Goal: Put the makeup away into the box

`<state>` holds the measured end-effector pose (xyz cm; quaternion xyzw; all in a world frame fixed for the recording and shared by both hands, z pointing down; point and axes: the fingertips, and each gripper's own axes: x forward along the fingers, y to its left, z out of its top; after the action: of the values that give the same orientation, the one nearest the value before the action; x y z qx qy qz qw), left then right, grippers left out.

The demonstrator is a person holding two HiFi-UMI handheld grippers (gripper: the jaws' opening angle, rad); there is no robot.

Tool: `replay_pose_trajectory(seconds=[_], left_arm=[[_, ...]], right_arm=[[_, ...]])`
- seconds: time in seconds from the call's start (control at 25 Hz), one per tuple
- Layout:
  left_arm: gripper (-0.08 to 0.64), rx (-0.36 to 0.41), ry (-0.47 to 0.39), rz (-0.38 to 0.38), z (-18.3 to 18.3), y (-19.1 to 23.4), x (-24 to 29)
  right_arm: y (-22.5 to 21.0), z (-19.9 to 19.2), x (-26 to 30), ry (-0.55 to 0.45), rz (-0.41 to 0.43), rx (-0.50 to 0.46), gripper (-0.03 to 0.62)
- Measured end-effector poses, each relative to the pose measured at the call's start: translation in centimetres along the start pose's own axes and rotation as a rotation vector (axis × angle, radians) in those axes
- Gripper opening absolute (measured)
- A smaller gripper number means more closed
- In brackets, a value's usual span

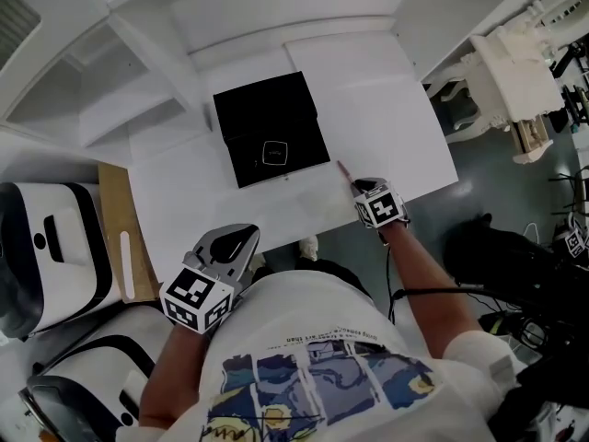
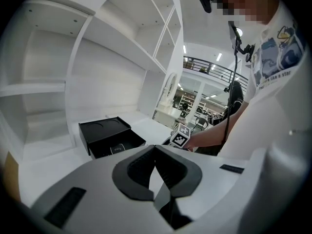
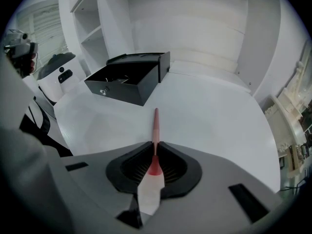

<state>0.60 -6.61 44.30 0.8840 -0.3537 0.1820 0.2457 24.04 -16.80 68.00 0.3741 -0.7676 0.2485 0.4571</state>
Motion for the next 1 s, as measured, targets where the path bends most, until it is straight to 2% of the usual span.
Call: replay_pose_trajectory(seconds=[0.48, 0.76, 1.0], left_arm=[[0.014, 0.023, -0.014, -0.043, -0.4, -0.1, -1.2], [0.014, 0.026, -0.035, -0.061, -1.1, 0.1, -2.8], [0.014, 0.017, -0.056, -0.045, -1.7, 1.7, -5.4]], right_arm=[[0.8, 0.8, -3.5, -0.043, -0.022, 0.08, 0.063], [2.4, 4.0, -6.3, -0.096, -0.024, 0.102, 0.063], [4.3, 7.2, -6.7, -0.112, -0.013, 0.11, 0.063]])
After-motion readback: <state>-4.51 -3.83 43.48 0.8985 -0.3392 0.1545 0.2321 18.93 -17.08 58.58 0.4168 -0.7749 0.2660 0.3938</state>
